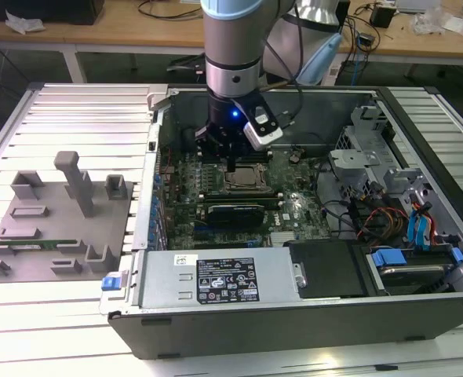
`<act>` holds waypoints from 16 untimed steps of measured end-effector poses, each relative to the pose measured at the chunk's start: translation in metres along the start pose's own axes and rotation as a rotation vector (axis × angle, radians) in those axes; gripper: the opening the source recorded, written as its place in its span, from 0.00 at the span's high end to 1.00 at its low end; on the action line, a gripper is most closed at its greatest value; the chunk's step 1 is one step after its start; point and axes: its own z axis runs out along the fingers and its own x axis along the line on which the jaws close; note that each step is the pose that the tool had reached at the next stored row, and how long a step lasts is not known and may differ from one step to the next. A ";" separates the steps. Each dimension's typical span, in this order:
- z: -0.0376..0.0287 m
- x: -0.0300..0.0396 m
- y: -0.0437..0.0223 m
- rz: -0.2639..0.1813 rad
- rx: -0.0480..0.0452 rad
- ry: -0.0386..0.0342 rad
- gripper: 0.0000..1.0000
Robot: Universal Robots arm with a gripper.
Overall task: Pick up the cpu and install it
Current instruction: 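Install the first cpu locking lever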
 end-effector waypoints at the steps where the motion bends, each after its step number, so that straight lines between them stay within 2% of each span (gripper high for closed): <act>1: 0.0000 0.0007 0.0001 0.000 0.0000 0.0000 0.89; 5: -0.0018 0.0010 0.0000 0.000 0.0004 0.0002 0.89; 7: -0.0109 0.0006 0.0001 0.000 0.0004 0.0002 0.89; 10: -0.0206 0.0001 0.0003 0.000 0.0002 0.0000 0.89; 11: -0.0270 -0.0002 0.0004 0.000 0.0003 0.0001 0.89; 13: -0.0320 -0.0005 0.0004 0.000 0.0003 0.0001 0.89; 15: -0.0332 -0.0004 0.0005 0.000 0.0001 -0.0001 0.89; 16: -0.0334 0.0019 0.0006 0.000 0.0003 -0.0003 0.89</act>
